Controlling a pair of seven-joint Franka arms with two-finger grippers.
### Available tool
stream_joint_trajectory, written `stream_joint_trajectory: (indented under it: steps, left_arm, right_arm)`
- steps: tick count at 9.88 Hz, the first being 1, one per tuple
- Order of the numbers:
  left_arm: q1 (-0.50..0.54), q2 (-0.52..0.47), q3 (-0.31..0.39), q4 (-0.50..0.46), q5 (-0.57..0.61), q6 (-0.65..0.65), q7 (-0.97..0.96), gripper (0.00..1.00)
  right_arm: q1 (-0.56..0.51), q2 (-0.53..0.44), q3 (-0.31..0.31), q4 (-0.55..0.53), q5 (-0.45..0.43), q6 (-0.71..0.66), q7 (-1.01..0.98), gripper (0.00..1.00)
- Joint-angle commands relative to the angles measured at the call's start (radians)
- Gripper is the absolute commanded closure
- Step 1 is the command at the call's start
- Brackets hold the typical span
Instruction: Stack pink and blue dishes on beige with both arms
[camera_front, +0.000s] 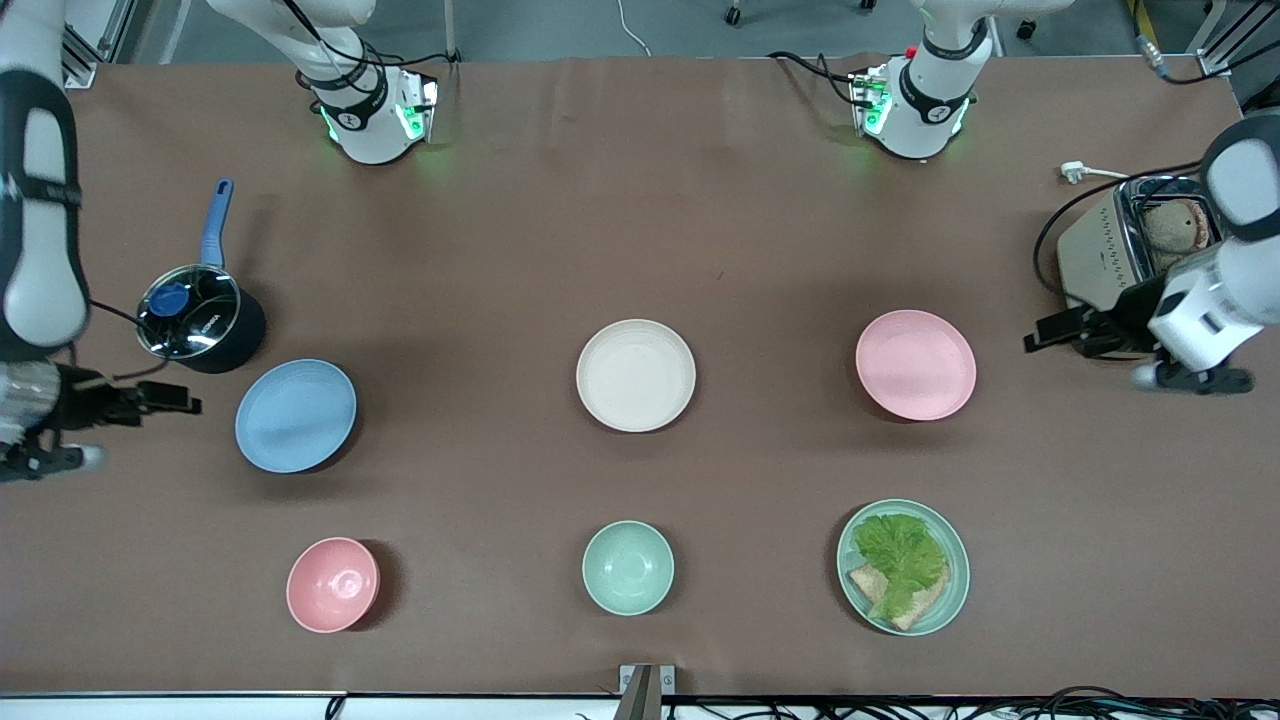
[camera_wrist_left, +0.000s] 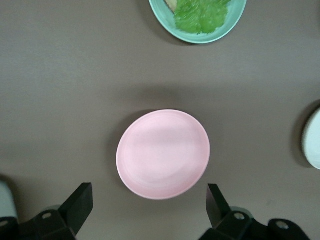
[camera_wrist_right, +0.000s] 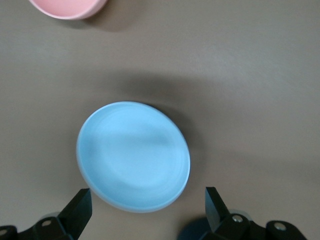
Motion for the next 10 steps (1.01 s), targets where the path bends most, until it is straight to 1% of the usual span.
stream_joint_trajectory:
  steps: [1,2,3,4,5,6,7,8,9,10]
  left_arm:
    - [-0.001,0.066,0.005,-0.120,-0.095,0.143,0.160,0.00]
    - [-0.001,0.098,0.005,-0.148,-0.135,0.188,0.196,0.00]
    - [-0.001,0.147,0.005,-0.151,-0.140,0.200,0.211,0.01]
    - [-0.001,0.190,0.005,-0.151,-0.140,0.202,0.213,0.05]
    - [-0.001,0.239,0.005,-0.148,-0.140,0.210,0.247,0.09]
    - [0.005,0.282,0.005,-0.142,-0.142,0.231,0.300,0.12]
    - [0.007,0.307,0.005,-0.146,-0.142,0.248,0.313,0.18]
    - [0.007,0.325,0.006,-0.145,-0.140,0.254,0.313,0.25]
    - [0.007,0.334,0.007,-0.145,-0.140,0.271,0.313,0.42]
    - [0.007,0.336,0.007,-0.145,-0.140,0.288,0.314,0.72]
  right_arm:
    - [-0.015,0.033,-0.001,-0.119,0.080,0.162,-0.142,0.00]
    - [-0.032,0.055,-0.001,-0.148,0.105,0.213,-0.188,0.00]
    - [-0.049,0.078,-0.001,-0.158,0.161,0.227,-0.227,0.00]
    - [-0.059,0.096,-0.001,-0.176,0.235,0.229,-0.239,0.00]
    - [-0.059,0.101,-0.004,-0.197,0.284,0.232,-0.241,0.02]
    - [-0.059,0.107,-0.013,-0.208,0.297,0.232,-0.239,0.07]
    - [-0.061,0.116,-0.017,-0.208,0.303,0.232,-0.241,0.13]
    - [-0.067,0.125,-0.017,-0.210,0.311,0.232,-0.239,0.24]
    - [-0.073,0.127,-0.017,-0.228,0.353,0.232,-0.239,0.39]
    - [-0.072,0.127,-0.020,-0.236,0.384,0.232,-0.239,0.59]
